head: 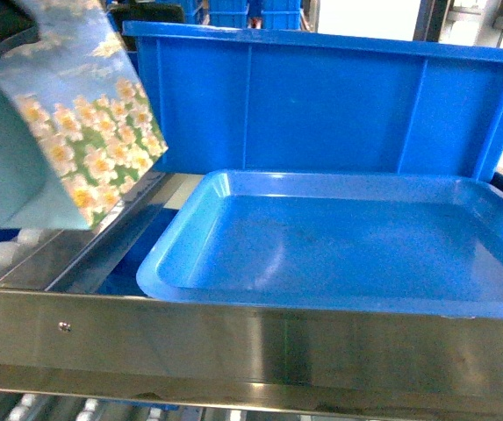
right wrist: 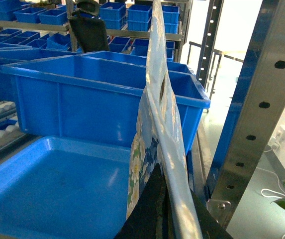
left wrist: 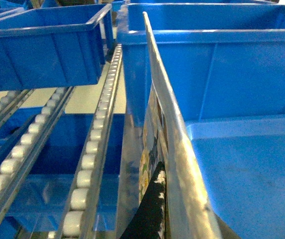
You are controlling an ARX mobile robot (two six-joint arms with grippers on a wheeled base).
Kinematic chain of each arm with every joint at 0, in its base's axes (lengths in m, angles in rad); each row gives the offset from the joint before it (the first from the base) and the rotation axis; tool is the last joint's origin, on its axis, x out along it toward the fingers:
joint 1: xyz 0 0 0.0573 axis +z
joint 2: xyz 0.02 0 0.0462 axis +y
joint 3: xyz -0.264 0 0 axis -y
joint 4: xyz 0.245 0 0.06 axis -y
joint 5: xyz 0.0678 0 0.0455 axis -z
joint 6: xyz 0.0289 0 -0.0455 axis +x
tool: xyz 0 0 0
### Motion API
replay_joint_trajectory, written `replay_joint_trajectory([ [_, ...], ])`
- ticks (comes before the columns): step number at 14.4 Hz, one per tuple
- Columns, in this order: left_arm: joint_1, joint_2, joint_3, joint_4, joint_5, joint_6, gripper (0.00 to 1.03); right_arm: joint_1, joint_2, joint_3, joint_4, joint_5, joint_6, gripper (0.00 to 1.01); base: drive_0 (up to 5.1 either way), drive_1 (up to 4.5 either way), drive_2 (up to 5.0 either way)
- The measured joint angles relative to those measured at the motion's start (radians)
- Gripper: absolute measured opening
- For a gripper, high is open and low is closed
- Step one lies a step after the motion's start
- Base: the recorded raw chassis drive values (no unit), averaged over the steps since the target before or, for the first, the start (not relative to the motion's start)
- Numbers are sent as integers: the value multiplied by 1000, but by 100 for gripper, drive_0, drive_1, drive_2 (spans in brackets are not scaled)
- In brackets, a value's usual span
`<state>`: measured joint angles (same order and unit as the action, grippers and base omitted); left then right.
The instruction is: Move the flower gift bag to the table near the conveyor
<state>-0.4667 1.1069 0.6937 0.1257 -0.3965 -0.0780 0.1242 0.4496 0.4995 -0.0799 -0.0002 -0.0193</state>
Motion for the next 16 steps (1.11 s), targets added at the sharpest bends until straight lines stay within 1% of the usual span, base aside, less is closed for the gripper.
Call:
replay_joint_trajectory([
  [1, 19, -83, -66, -21, -15, 0, 2, 0, 0, 0, 0, 0, 0, 2, 0, 0, 0],
  [2, 42, -148, -119, -39, -18, 3, 2, 0, 0, 0, 0, 0, 0, 2, 0, 0, 0],
  [3, 64, -208, -170, -35, -10, 13, 2, 0, 0, 0, 0, 0, 0, 2, 0, 0, 0],
  [4, 83, -238, -190, -24, 2, 28, 2, 0, 0, 0, 0, 0, 0, 2, 0, 0, 0],
  [8, 77, -237, -189, -19, 21, 41, 2, 0, 0, 0, -3, 4, 0, 2, 0, 0, 0],
  [14, 79, -238, -189, -19, 15, 42, 2, 0, 0, 0, 1, 3, 0, 2, 0, 0, 0],
  [16, 79, -237, -189, -19, 15, 42, 2, 0, 2, -1, -2, 3, 0, 2, -448, 65, 411],
])
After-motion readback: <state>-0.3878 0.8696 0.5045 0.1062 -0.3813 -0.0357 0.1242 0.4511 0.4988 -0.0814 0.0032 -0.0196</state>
